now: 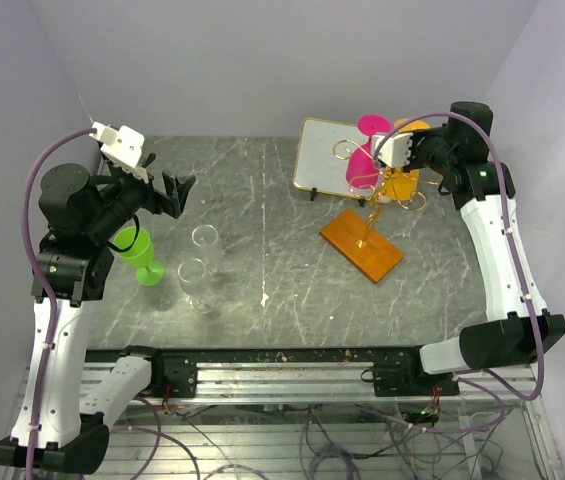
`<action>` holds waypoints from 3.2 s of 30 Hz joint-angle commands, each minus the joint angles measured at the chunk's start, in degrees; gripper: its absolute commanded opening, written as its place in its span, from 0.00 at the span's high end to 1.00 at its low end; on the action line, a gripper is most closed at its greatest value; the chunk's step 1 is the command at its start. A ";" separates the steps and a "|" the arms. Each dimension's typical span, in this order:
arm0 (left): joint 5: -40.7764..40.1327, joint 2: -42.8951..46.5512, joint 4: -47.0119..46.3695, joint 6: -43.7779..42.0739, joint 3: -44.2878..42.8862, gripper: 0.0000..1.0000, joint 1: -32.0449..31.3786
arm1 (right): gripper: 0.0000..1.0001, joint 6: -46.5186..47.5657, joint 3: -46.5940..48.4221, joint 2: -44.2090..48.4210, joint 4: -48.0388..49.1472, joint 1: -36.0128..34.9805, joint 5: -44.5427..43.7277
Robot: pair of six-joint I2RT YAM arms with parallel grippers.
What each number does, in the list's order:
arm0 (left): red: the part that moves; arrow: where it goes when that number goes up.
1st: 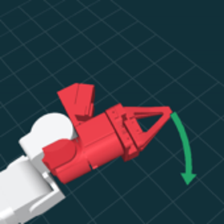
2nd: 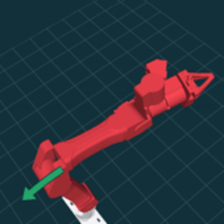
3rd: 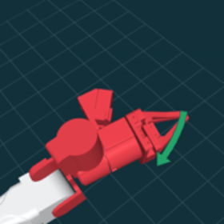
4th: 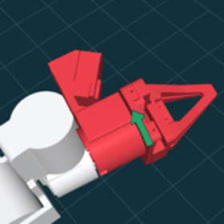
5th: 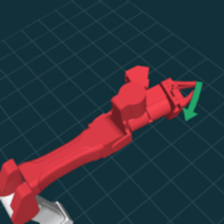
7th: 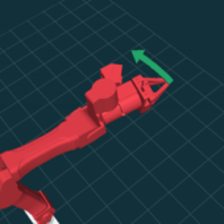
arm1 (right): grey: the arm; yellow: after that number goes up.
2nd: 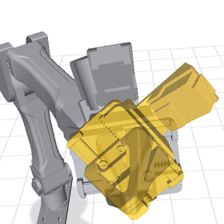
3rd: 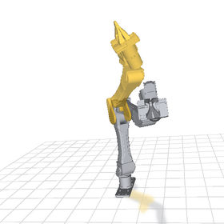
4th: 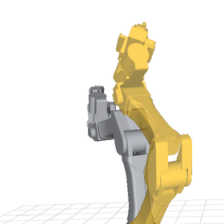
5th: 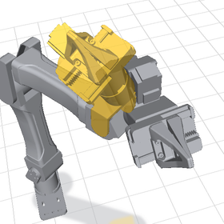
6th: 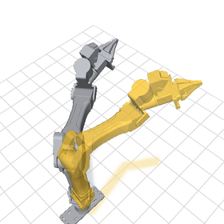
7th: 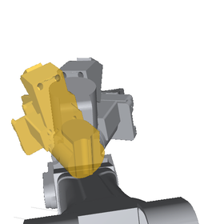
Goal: Place the wine glass upside down on the wine glass rack
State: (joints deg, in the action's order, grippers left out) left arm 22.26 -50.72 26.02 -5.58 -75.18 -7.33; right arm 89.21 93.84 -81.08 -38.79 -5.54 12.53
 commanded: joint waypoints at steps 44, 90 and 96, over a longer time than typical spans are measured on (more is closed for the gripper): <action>1.16 1.24 0.17 -0.84 0.34 0.03 -0.14 | 1.00 -4.47 -6.61 2.75 9.99 0.45 -10.42; 1.38 1.32 0.28 -1.27 0.56 0.03 -0.14 | 0.84 -6.40 -9.55 5.13 4.94 0.47 -3.70; 1.38 1.50 0.26 -1.36 0.74 0.03 -0.14 | 0.78 -6.92 -9.71 5.47 5.10 0.47 -3.60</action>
State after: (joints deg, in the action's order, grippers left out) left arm 22.33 -49.98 26.41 -6.24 -74.91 -7.33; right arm 83.40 84.73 -77.03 -33.69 -5.30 8.38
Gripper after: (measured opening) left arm 0.971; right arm 0.197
